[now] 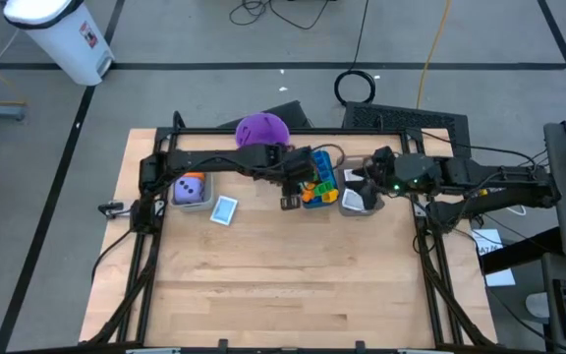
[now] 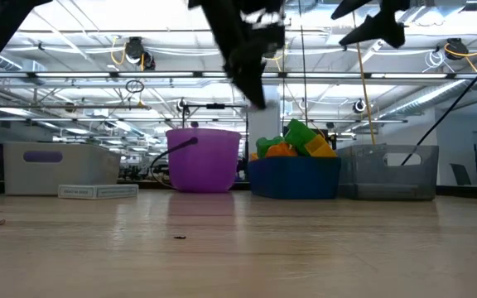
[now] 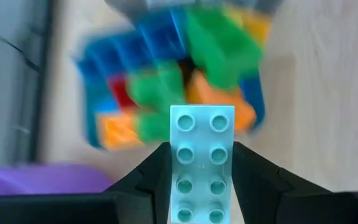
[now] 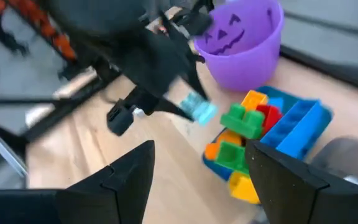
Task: Pick & Place Toys
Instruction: Put the light blue game piece into the blue bin
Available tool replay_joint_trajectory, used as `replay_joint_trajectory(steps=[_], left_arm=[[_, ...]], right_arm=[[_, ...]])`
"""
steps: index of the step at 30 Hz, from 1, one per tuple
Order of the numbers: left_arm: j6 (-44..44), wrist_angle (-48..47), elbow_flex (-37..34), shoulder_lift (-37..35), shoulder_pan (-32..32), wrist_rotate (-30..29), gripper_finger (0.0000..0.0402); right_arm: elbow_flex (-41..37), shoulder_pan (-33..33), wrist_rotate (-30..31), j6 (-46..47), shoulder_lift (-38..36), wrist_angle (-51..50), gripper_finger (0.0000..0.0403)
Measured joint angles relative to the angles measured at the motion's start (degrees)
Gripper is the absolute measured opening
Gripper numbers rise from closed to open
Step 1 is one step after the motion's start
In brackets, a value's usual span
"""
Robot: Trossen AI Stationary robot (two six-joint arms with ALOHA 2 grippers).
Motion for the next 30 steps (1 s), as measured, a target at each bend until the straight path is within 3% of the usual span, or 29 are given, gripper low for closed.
replay_joint_trajectory(steps=[8,15,21,30], left_arm=[[6.3,-0.2,10.9,-0.2,-3.2,-9.6,0.0140],[13.3,-0.3,13.3,-0.2,-6.3,-15.9,0.0140],[16.4,1.3,13.3,-0.2,-8.3,-16.5,0.0140],[16.0,1.7,13.3,-0.2,-8.4,-16.1,0.0140]], right_arm=[[-10.6,0.0,-0.1,14.6,0.0,19.9,0.0242],[-19.1,-2.2,-1.5,25.5,1.1,34.4,0.0242],[-20.5,-4.4,-2.1,26.5,3.7,42.0,0.0242],[-20.5,-6.0,-9.1,26.6,10.3,52.1,0.0240]])
